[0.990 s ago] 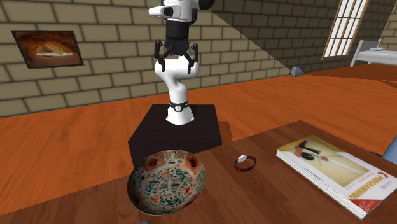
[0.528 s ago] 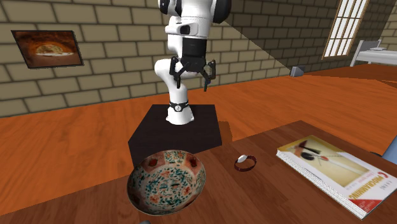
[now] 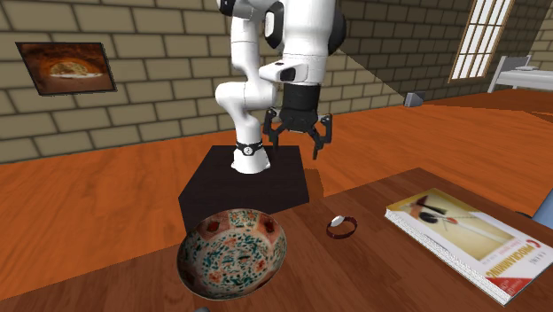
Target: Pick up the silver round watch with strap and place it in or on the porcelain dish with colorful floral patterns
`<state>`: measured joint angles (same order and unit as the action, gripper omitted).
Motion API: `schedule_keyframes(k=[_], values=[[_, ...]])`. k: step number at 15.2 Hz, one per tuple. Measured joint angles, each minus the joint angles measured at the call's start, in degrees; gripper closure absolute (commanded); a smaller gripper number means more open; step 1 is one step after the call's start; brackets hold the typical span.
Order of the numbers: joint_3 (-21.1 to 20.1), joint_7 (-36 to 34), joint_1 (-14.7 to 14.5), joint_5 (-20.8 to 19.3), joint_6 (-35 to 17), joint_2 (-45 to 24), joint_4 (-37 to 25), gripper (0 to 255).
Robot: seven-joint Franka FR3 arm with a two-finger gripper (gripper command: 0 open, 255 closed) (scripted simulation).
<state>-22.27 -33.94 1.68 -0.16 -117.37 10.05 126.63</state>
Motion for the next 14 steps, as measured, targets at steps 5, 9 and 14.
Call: schedule_keyframes(k=[5, 9, 14], values=[[-1.9, -9.4, -0.1, -4.9, -3.0, -12.3, -8.3, 0], [-2.1, -17.2, -2.1, -9.3, -3.8, -22.3, -16.4, 0], [-1.1, -21.5, -3.8, -12.2, -4.6, -29.3, -21.9, 0]])
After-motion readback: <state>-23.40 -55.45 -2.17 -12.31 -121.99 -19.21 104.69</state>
